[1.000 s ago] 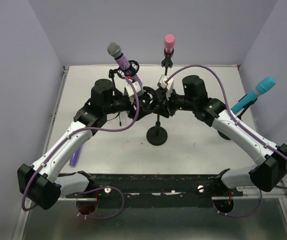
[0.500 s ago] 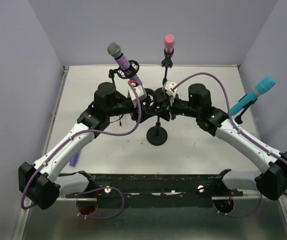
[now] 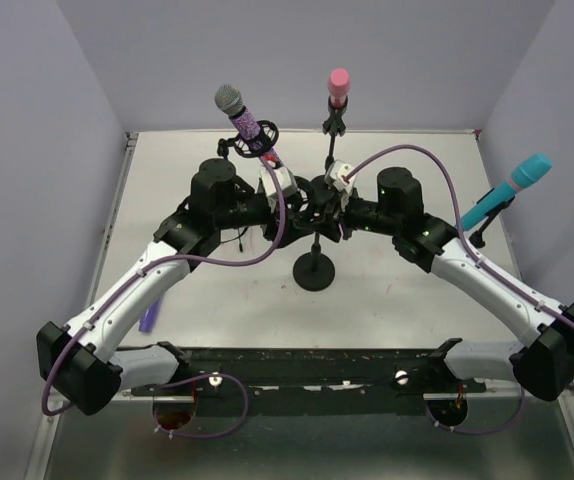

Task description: Remove the microphone from the stand

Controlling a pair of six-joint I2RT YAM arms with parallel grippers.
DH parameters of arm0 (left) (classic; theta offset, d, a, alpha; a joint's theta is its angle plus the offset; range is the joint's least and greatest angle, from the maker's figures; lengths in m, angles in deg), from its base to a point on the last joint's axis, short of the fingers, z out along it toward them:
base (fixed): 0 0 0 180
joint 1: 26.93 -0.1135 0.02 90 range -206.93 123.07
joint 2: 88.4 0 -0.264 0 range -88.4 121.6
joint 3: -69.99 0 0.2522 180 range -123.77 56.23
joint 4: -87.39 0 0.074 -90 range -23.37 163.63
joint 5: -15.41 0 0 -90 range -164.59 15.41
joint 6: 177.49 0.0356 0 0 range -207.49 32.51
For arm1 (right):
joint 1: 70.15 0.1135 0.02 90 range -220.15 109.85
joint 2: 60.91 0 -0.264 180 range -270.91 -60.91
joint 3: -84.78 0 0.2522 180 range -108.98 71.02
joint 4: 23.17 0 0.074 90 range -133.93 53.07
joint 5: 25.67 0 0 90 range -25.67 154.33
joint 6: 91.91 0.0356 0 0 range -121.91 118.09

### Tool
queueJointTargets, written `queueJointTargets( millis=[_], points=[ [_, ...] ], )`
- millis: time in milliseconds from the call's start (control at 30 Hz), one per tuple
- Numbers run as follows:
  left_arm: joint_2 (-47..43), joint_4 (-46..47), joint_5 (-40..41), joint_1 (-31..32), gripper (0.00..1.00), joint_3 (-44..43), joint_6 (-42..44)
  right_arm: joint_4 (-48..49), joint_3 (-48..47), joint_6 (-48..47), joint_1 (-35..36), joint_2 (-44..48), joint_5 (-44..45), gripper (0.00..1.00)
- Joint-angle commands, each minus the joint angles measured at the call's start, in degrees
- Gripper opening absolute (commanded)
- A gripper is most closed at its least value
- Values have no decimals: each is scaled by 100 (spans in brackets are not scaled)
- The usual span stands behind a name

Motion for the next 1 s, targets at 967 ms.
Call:
queueJointTargets(
  millis=[967],
  points=[
    [-199, 4840, 796, 632, 86, 3404, -74, -2146, -1096, 1316, -285, -472, -1255, 1]
  ],
)
